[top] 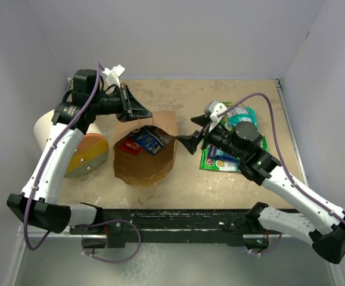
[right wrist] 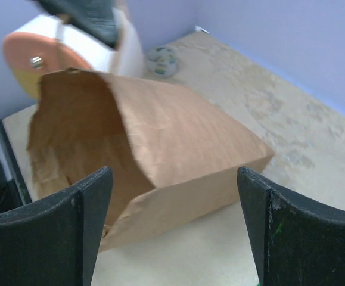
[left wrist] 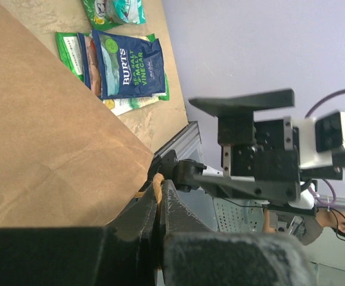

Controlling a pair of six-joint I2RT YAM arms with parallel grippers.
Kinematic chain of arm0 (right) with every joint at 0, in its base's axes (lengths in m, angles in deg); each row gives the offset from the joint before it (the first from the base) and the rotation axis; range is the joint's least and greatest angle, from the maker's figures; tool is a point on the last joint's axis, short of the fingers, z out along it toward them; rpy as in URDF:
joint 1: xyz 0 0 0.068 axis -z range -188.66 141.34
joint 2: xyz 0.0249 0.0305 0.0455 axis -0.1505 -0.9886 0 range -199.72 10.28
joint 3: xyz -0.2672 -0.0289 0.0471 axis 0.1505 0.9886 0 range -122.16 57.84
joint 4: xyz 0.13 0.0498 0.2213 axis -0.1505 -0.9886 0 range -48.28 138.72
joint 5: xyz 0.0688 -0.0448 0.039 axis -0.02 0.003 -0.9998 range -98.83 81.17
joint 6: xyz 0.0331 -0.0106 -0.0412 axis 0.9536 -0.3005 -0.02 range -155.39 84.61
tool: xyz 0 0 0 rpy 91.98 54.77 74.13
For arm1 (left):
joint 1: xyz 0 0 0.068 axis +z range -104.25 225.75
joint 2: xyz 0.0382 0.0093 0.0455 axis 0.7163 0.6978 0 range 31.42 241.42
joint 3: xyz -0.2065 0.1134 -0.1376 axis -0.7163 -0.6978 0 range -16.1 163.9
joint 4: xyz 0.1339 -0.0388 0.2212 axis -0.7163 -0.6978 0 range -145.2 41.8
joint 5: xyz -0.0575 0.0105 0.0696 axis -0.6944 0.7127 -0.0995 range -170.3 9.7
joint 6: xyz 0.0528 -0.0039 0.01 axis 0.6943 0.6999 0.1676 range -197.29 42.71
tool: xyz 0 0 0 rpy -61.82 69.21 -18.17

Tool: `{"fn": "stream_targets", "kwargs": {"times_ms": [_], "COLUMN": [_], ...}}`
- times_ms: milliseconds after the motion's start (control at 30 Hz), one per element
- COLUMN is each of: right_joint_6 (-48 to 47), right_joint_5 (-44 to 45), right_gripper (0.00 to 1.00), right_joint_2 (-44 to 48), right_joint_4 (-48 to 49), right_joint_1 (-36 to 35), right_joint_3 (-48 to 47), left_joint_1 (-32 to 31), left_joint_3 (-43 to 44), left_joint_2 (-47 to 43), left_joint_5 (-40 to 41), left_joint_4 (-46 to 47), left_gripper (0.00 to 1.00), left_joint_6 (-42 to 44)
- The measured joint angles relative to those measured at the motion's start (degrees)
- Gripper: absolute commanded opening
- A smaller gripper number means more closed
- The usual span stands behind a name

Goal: Take the snacks out of the paper bag
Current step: Take out the snack from the paper bag.

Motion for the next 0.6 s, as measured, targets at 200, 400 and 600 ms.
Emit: {"fn": "stream_targets", "kwargs": {"times_ms": [200,400,600], "right_joint_6": [-13.09,-25.05,-28.98], "right_joint_5": [-3.58,-1.55,6.56], "right_gripper": [0.83,0.76,0.56], "right_joint_2": [1.20,-9.14,-20.98], "right_joint_4": [-0.98,-3.80,-1.77], "right_joint_1": [-12.63,-27.61,-33.18], "right_joint_3": [-0.87,-6.71,-7.98], "left_joint_1": [0.00,0.04,0.09], "left_joint_3": [0.00,0.00,0.00], "left_joint_2": [0.00,0.00,0.00], "left_joint_5": [0.02,0.20,0.31], "left_joint_4": [0.00,0.13,0.94], "left_gripper": [0.00,0.00,0.00], "left_joint_6": [-0.02,-0.22,-1.22]}}
